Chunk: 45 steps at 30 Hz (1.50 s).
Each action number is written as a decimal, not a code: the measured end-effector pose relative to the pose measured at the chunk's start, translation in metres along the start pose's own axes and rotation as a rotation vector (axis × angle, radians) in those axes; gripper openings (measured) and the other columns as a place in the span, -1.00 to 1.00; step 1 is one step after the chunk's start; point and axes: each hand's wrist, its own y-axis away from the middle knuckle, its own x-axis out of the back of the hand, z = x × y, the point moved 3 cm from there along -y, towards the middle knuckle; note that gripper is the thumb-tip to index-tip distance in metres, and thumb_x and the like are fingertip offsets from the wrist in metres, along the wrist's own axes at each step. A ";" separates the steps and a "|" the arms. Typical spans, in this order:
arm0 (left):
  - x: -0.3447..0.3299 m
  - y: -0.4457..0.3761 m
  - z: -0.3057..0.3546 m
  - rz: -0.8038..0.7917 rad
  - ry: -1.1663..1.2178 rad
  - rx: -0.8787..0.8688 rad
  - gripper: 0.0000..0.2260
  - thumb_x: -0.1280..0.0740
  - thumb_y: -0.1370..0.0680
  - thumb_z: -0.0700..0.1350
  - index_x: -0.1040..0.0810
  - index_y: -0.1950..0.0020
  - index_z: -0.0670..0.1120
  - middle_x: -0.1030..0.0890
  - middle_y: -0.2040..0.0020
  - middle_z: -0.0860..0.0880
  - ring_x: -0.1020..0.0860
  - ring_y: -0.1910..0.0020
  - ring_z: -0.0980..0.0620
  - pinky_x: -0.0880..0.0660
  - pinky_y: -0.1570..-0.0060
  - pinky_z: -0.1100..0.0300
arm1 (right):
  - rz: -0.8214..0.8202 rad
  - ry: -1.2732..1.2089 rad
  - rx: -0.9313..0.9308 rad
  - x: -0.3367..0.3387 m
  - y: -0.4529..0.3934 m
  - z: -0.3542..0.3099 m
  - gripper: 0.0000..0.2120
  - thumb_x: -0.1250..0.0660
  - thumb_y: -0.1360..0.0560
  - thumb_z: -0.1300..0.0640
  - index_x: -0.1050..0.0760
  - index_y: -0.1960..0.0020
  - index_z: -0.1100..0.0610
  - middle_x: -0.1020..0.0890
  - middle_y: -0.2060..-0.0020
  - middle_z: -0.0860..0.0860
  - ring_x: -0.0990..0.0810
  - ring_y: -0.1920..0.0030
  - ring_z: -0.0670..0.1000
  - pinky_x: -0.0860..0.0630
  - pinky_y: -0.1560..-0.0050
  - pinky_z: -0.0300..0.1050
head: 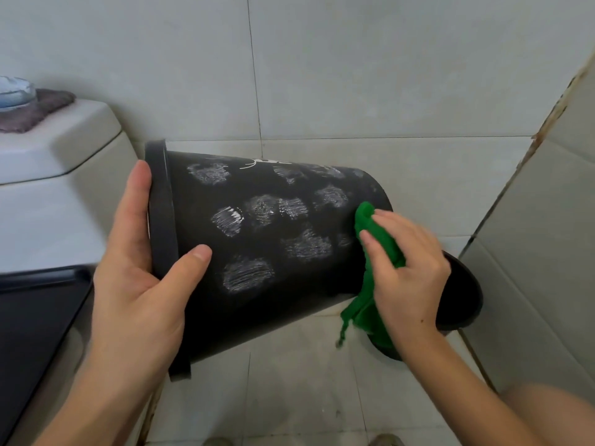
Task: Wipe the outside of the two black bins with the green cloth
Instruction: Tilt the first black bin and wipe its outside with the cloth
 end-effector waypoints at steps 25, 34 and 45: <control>-0.005 0.003 -0.002 0.018 0.027 0.029 -0.29 -0.19 -0.53 -0.51 -0.21 -0.50 0.14 -0.52 -0.16 0.49 -0.51 -0.22 0.35 -0.49 -0.20 0.29 | -0.038 0.057 0.226 -0.008 0.005 -0.005 -0.83 -0.44 -0.49 0.17 -0.66 -0.05 0.21 -0.68 -0.02 0.01 -0.62 0.06 0.10 -0.47 -0.10 -0.27; -0.002 0.003 -0.002 0.039 0.041 0.036 -0.30 -0.19 -0.54 -0.49 -0.22 -0.51 0.15 -0.53 -0.15 0.49 -0.52 -0.21 0.36 -0.49 -0.19 0.28 | -0.029 0.085 0.206 -0.006 0.004 0.000 -0.83 -0.44 -0.49 0.20 -0.66 -0.07 0.21 -0.68 -0.03 0.02 -0.62 0.06 0.11 -0.49 -0.09 -0.24; 0.005 0.000 0.002 0.059 0.066 0.047 -0.30 -0.20 -0.53 -0.47 -0.27 -0.44 0.23 -0.51 -0.18 0.48 -0.51 -0.23 0.34 -0.48 -0.22 0.21 | -0.027 0.012 0.119 -0.003 -0.001 0.003 -0.79 -0.40 -0.50 0.19 -0.62 -0.11 0.24 -0.63 -0.08 0.01 -0.59 -0.04 0.05 -0.39 -0.20 -0.28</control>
